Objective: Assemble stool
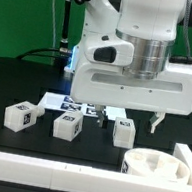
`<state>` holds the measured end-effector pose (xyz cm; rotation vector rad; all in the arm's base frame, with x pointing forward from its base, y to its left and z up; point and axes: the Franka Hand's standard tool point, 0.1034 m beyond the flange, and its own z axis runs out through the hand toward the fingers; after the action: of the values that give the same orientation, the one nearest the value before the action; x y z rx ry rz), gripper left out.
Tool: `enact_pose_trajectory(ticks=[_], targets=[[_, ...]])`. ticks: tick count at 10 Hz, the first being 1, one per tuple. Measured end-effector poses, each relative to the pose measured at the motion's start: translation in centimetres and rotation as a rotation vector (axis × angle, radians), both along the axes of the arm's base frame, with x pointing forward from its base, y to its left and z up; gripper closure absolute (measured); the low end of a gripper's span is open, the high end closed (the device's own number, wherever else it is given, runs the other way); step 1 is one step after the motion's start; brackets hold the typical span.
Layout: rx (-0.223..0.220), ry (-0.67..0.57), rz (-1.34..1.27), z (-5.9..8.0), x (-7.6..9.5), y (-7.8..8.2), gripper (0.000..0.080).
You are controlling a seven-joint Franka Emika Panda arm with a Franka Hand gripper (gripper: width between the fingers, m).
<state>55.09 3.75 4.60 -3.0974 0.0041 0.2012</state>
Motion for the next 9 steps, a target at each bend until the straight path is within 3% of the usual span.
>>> enact_pose_trajectory(ticks=[3,7,9], targets=[[-0.056,0.037,-0.113,-0.9,-1.1,0.6,0.015],[-0.057,0.072,-0.115,-1.0,-1.6,0.5,0.015],[-0.045,0.202,-0.081,-1.1,-2.5,0.4,0.015]])
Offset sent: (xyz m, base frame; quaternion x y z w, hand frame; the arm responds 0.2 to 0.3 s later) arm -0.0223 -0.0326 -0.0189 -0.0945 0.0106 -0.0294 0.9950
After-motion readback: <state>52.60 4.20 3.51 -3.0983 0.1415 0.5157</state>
